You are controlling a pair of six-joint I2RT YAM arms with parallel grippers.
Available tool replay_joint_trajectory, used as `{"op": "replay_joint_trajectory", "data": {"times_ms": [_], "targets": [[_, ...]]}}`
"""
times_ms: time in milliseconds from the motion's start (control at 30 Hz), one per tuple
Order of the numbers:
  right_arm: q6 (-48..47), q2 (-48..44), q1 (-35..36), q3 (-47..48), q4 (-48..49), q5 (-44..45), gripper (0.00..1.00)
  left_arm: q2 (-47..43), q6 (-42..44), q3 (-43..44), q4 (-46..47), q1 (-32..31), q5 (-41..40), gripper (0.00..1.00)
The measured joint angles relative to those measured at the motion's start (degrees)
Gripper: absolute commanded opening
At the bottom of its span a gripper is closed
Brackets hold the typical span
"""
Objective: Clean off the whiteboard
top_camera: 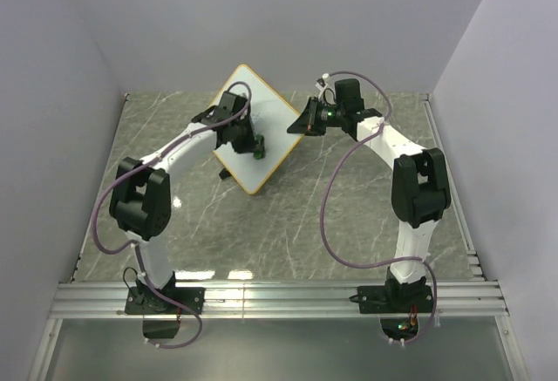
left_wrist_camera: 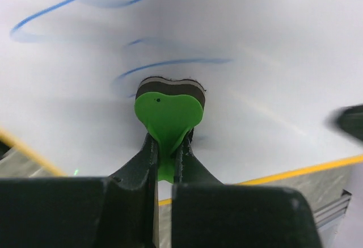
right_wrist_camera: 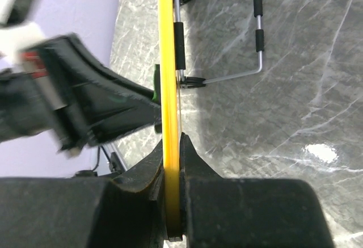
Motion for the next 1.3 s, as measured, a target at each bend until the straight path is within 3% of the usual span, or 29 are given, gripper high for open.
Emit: {"op": "replay_joint_trajectory", "data": {"times_ms": [133, 233, 600, 833, 1033, 1300], "targets": [[-1.07, -0.28, 0.00, -0.76, 0.68, 0.02, 0.00, -2.40, -0.42, -7.96, 1.68, 2.40, 0.02, 0.00], [-1.09, -0.74, 0.07, -1.44, 1.29, 0.09, 0.00, -2.78, -0.57, -9.03, 1.44, 2.99, 0.02, 0.00], [-0.26, -1.81, -0.02, -1.81, 0.94, 1.20, 0.00, 2.60, -1.07, 6.84, -6.97, -2.03, -0.44, 0.00], [-0.70, -1.81, -0.26, -1.68, 0.35, 1.38, 0.00, 2.32, -2.43, 8.02, -4.44, -6.03, 0.44, 0.00], [-0.70, -1.81, -0.13, -1.70, 0.39, 1.25, 0.00, -0.37, -3.65, 2.43, -0.11, -4.85, -0.44, 0.00], [-1.55, -1.81, -0.04, -1.75, 0.66, 1.16, 0.00, -2.10, -4.24, -11.39, 3.21, 6.16, -0.57, 0.00]]}}
